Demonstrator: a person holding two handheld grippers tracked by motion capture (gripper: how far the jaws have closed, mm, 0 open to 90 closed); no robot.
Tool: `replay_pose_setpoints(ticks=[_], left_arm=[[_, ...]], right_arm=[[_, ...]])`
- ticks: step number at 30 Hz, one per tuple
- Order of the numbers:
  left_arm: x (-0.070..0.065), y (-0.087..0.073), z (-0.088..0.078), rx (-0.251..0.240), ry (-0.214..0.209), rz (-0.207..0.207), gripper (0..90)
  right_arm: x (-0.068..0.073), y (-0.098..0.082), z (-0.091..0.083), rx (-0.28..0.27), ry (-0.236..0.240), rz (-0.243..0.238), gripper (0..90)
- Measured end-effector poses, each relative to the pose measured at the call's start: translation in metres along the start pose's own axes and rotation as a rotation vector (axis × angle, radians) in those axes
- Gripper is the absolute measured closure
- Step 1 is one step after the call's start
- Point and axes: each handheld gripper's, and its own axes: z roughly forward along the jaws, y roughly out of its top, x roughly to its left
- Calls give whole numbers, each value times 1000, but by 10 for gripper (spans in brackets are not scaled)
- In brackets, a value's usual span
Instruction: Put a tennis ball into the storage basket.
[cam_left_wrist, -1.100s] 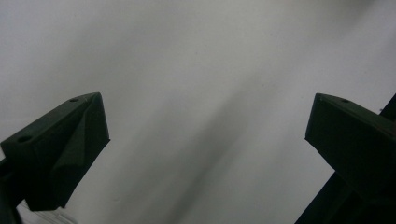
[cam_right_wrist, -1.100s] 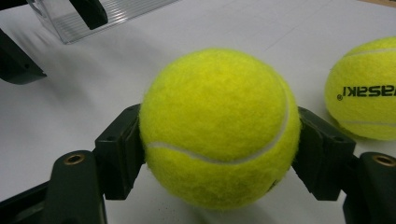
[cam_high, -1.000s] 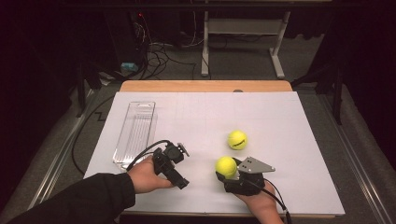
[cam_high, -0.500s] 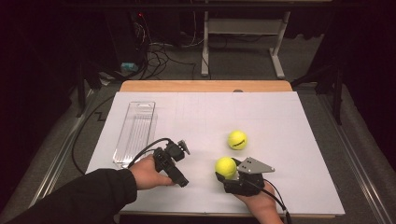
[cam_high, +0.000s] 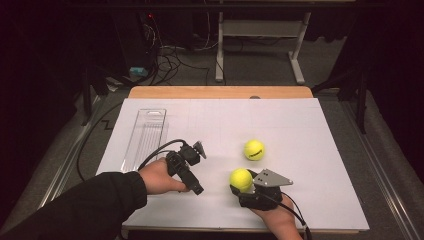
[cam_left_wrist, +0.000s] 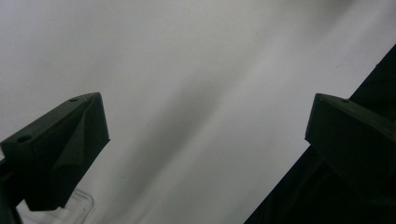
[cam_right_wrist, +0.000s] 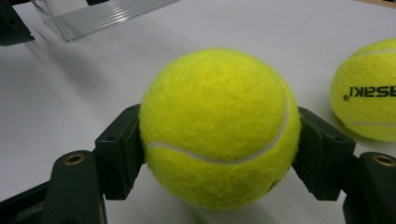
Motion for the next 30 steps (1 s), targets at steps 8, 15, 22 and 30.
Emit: replay_pose_setpoints(ticks=[8, 15, 22, 30], left_arm=[[3, 0, -9, -20, 8, -1, 4], [5, -2, -18, -36, 5, -9, 4], [9, -3, -22, -42, 5, -18, 4], [12, -2, -26, -40, 4, -27, 4]], right_arm=[[2, 4, 5, -5, 9, -10, 273], [7, 10, 10, -17, 20, -25, 273], [11, 18, 16, -32, 32, -37, 273], [16, 28, 30, -34, 51, -61, 273]])
